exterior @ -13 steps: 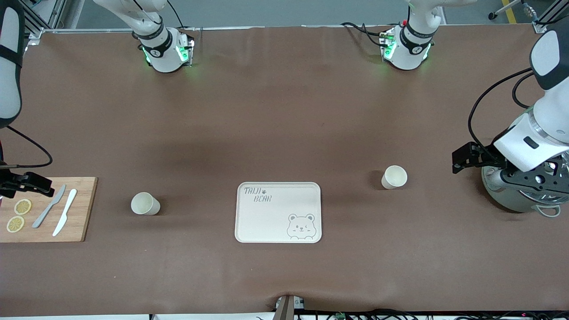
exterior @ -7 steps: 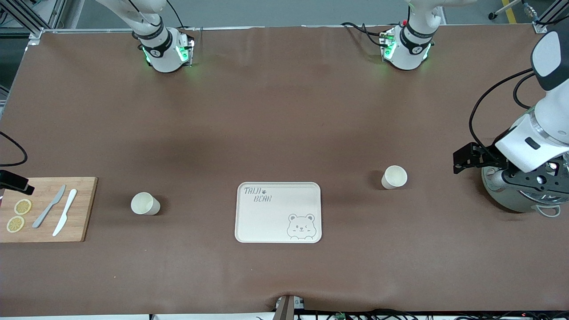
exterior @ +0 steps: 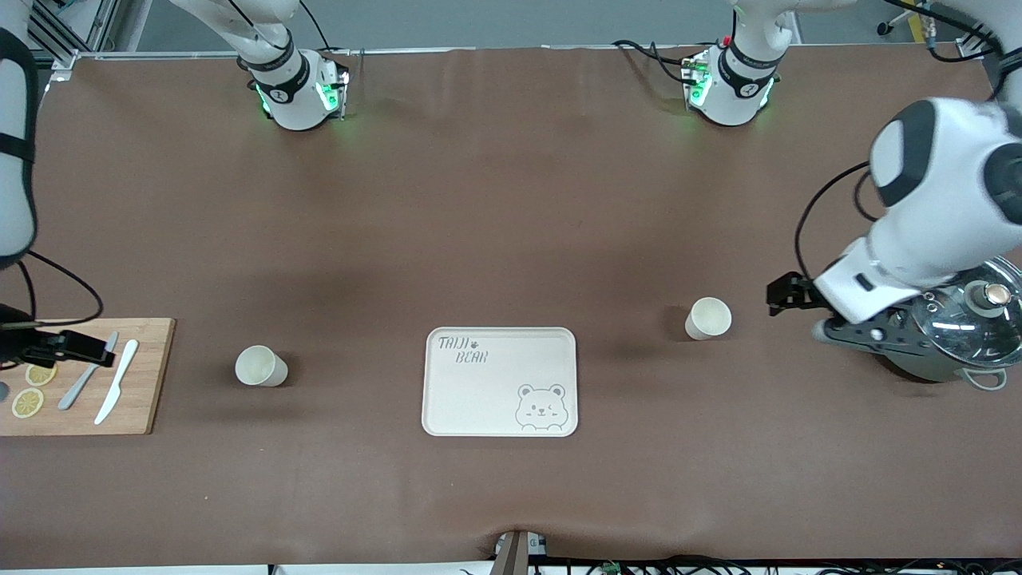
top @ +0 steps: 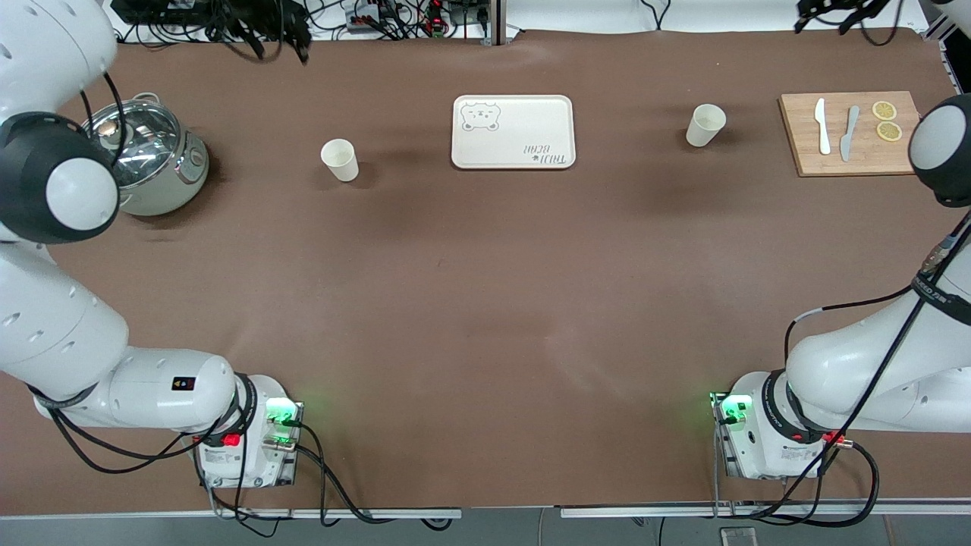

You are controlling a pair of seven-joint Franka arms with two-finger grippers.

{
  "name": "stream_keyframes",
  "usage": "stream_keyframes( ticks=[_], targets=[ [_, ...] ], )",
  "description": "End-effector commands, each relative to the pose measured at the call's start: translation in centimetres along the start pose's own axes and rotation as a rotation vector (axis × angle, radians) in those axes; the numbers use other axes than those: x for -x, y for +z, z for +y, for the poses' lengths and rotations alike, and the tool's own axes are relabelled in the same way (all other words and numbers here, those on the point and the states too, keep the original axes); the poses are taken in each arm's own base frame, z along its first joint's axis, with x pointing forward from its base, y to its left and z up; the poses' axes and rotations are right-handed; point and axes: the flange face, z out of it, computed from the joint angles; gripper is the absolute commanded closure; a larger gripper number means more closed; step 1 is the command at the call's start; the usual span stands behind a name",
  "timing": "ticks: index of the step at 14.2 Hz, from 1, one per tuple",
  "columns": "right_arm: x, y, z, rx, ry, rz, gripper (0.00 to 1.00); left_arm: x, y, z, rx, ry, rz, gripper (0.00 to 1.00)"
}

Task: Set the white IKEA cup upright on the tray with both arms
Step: 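Reach the right gripper toward one cup while the left gripper reaches the other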

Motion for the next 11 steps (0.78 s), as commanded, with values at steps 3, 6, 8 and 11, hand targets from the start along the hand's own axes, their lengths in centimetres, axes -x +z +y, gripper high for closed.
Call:
stream_keyframes(
  ticks=[3, 6, 8, 11],
  targets=[
    [-1.1, 3.9, -5.3, -0.001, 0.062, -0.036, 0.0, 3.7, 4.8, 0.1, -0.02, 0.017, -0.041, 0.0],
    [-1.9, 7.1, -5.6, 0.003, 0.051, -0.023, 0.0, 4.7, 7.8, -0.1, -0.019, 0.028, -0.015, 0.0],
    [-1.9, 8.8, -5.5, 0.012, 0.035, -0.043, 0.0, 4.9, 9.9, -0.6, -0.015, 0.022, -0.011, 0.0],
    [-1.6, 9.9, -5.7, 0.06, -0.005, -0.063, 0.0, 4.4, 12.5, -0.6, -0.007, 0.024, -0.003, 0.0]
  ],
)
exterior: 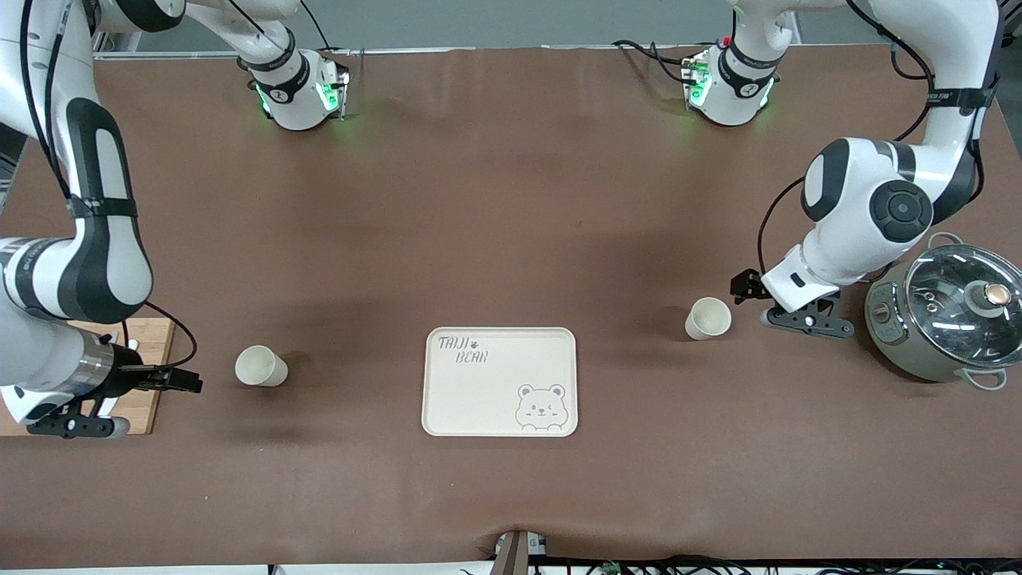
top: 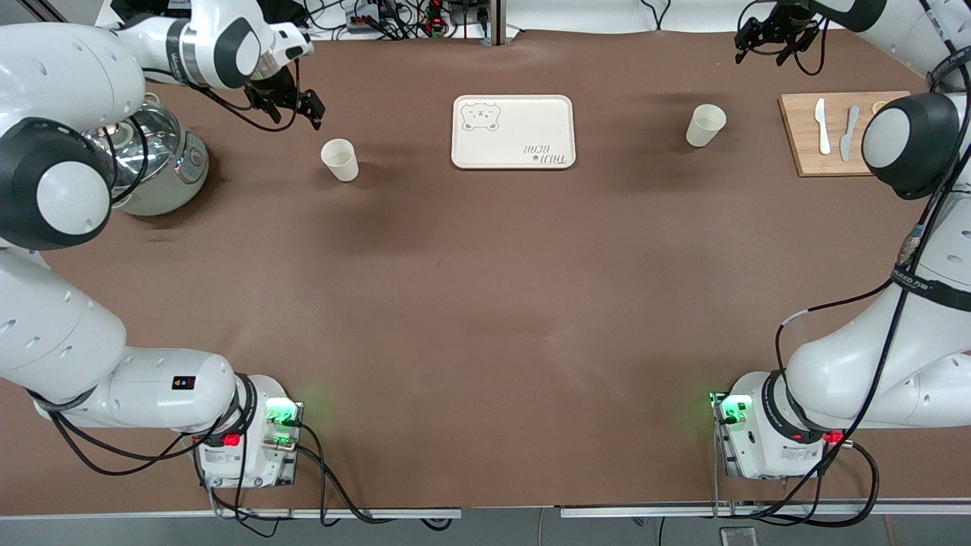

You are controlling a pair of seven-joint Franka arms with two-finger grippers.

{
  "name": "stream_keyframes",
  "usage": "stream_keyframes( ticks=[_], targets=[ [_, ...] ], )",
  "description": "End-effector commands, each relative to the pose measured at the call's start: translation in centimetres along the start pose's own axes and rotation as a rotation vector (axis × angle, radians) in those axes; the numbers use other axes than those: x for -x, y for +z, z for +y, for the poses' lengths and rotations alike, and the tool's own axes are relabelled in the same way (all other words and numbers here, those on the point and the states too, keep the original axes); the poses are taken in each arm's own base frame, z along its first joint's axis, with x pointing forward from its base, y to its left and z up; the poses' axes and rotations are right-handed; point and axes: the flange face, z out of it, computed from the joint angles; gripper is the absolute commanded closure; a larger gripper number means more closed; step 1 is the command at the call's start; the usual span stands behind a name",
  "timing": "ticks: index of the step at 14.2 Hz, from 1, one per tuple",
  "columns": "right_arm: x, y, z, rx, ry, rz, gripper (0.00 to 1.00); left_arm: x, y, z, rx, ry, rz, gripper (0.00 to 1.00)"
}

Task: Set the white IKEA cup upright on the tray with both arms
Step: 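Reach the right gripper toward one cup while the left gripper reaches the other, then lower both grippers over the cup rims and close them on the cups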

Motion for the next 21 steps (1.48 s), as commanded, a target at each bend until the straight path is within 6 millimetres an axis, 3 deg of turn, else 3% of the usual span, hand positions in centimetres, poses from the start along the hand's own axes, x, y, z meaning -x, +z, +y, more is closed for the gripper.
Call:
stream_keyframes(
  ticks=[1, 3, 9, 13, 21],
  targets=[
    [0.4, 0.8, -0.4, 0.024, -0.025, -0.001, 0.0, 0.1, 2.1, -0.1, -0.009, 0.022, 0.019, 0.0],
    [1.2, 3.1, -0.6, 0.021, -0.029, -0.008, 0.0, 0.6, 3.2, 0.0, -0.008, 0.025, 0.039, 0.0],
    [2.7, 5.2, -1.0, 0.019, -0.052, -0.032, 0.0, 0.0, 6.0, 0.8, 0.001, 0.038, 0.062, 0.0],
    [4.1, 7.6, -1.0, 0.021, -0.058, 0.009, 0.0, -0.3, 8.0, 0.7, 0.006, 0.038, 0.086, 0.0],
    [4.7, 9.0, -2.1, 0.02, -0.074, 0.007, 0.0, -0.4, 9.2, 0.8, 0.01, 0.042, 0.083, 0.0]
  ],
)
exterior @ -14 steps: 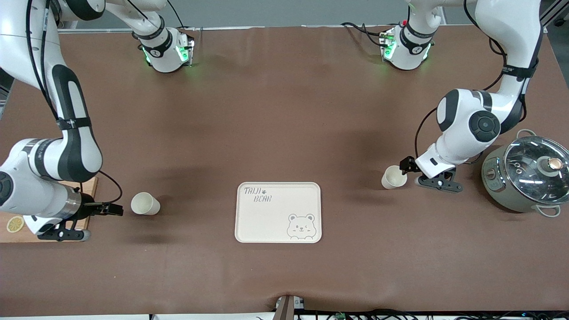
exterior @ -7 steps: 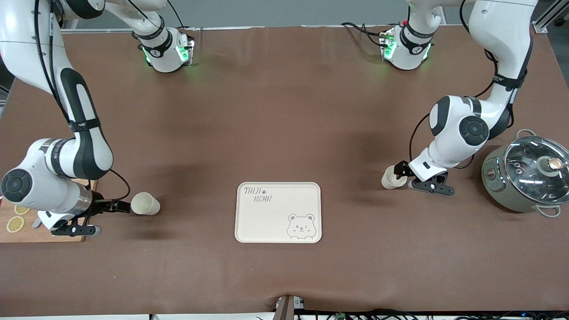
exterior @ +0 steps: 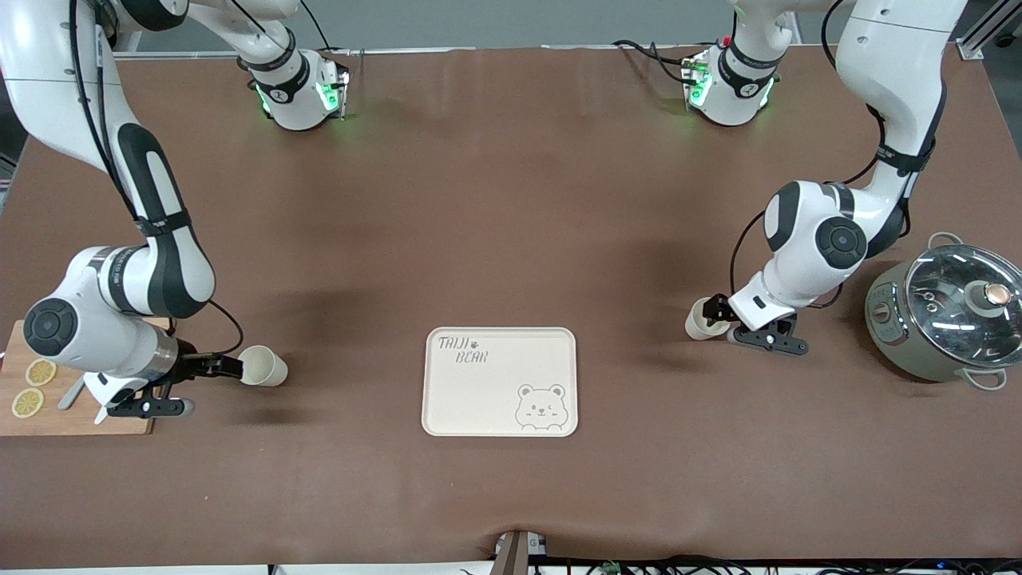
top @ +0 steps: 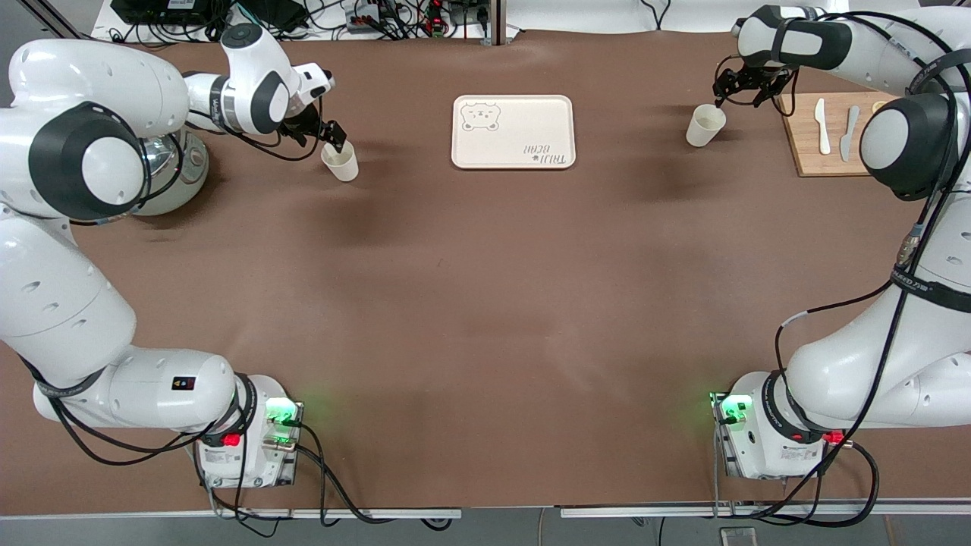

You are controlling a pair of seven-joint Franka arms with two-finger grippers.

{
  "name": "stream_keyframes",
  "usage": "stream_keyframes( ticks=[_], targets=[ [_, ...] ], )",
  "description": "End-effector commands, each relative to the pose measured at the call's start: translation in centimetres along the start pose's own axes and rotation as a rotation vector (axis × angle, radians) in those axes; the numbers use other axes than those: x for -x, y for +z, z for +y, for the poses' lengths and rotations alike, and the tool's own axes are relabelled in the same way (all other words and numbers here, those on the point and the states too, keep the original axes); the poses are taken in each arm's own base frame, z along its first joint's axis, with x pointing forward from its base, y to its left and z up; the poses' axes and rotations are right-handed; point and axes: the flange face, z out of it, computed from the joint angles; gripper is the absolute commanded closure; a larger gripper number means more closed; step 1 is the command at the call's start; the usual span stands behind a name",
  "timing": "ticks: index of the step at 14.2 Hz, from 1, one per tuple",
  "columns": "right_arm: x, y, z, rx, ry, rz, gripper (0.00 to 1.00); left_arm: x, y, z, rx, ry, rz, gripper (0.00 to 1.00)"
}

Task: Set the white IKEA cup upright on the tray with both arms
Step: 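Lower both grippers over the cup rims and close them on the cups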

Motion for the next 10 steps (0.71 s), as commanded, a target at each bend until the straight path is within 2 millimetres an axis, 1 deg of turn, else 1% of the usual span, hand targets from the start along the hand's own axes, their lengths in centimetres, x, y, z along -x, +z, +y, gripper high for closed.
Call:
stream_keyframes(
  ticks=[1, 2, 4, 5, 6, 7, 9, 10],
  targets=[
    [1.1, 0.1, -0.9, 0.011, -0.02, 0.016, 0.0, -0.1, 0.3, 0.0, -0.016, 0.037, 0.008, 0.0],
    [1.2, 0.5, -1.2, 0.011, -0.025, 0.021, 0.0, -0.2, 0.4, 0.2, -0.025, 0.054, 0.015, 0.0],
    [1.5, 1.1, -1.7, 0.011, -0.031, 0.025, 0.0, 0.0, 1.1, 0.2, -0.026, 0.06, 0.009, 0.0],
    [1.6, 1.3, -1.7, 0.011, -0.031, 0.028, 0.0, -0.1, 1.1, 0.2, -0.025, 0.057, 0.011, 0.0],
    [1.6, 1.5, -1.7, 0.011, -0.031, 0.03, 0.0, 0.0, 1.2, 0.4, -0.024, 0.03, 0.012, 0.14],
    [1.6, 1.7, -1.7, 0.011, -0.031, 0.035, 0.0, 0.2, 1.3, 1.2, -0.023, 0.0, 0.01, 0.99],
    [1.5, 1.9, -1.8, 0.012, -0.031, 0.045, 0.0, 0.0, 1.4, 2.5, -0.021, -0.007, 0.011, 1.0],
    [1.5, 2.0, -1.8, 0.012, -0.03, 0.045, 0.0, 0.0, 1.3, 2.6, -0.021, -0.007, 0.012, 1.0]
  ],
)
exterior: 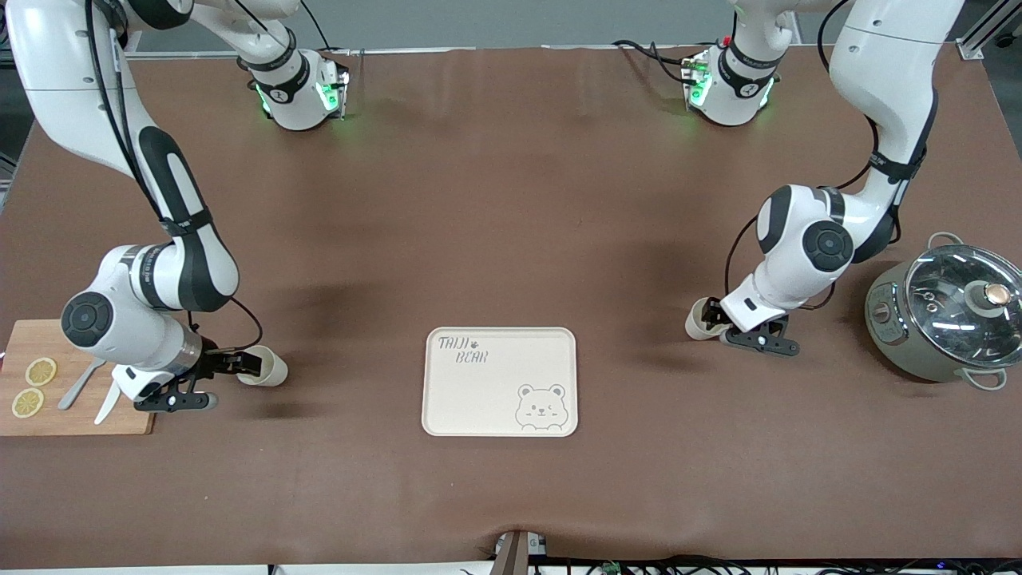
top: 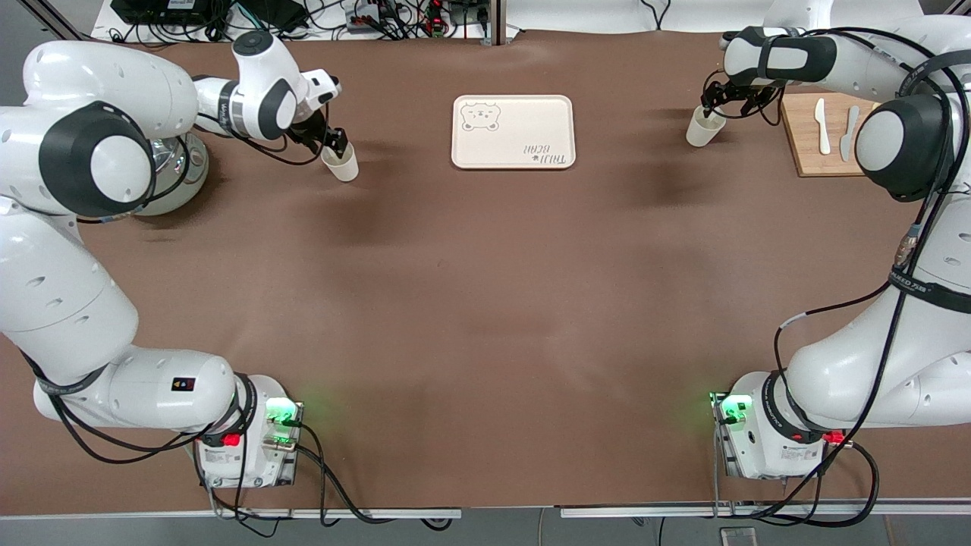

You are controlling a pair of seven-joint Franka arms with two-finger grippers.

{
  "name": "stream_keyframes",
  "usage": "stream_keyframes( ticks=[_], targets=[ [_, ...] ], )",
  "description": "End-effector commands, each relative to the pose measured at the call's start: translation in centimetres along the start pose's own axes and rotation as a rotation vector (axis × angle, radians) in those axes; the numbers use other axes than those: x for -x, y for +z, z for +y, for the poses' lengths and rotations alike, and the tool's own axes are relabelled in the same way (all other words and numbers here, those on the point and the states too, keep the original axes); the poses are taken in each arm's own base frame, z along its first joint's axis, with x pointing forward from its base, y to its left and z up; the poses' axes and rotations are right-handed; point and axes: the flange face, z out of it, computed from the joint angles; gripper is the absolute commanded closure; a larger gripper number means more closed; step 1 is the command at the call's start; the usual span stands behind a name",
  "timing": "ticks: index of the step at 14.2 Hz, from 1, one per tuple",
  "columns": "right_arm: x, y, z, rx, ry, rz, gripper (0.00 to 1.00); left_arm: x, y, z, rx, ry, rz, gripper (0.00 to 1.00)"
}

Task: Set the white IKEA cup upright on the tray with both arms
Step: 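Lower both grippers over the cup rims and close them on the cups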

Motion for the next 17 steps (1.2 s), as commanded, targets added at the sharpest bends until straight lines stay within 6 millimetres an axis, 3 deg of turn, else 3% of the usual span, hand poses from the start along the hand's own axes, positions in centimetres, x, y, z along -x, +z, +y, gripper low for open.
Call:
stream_keyframes(
  ticks=[1, 5, 8, 12, 14, 17],
  targets=[
    [0.4, -0.3, -0.2, 0.01, -0.008, 0.012, 0.0, 0.0, -0.2, 0.9, -0.009, -0.004, 0.016, 1.0],
    [0.4, 0.6, -0.1, 0.008, -0.005, 0.015, 0.0, -0.3, -0.5, 0.7, -0.01, -0.009, 0.022, 1.0],
    [0.6, 1.6, -0.2, 0.006, -0.004, 0.021, 0.0, -1.8, -2.3, 1.1, -0.01, -0.072, 0.051, 1.0],
    [0.6, 1.6, -0.2, 0.007, -0.002, 0.028, 0.0, -5.8, -7.0, 7.1, -0.01, -0.18, 0.018, 1.0],
    [0.6, 1.6, -0.2, 0.007, 0.004, 0.025, 0.22, -7.1, -8.3, 10.6, 0.005, -0.239, 0.02, 1.0],
    [0.6, 1.5, -0.7, 0.003, 0.015, 0.02, 0.59, -8.0, -8.1, 14.9, 0.026, -0.284, 0.032, 1.0]
  ],
)
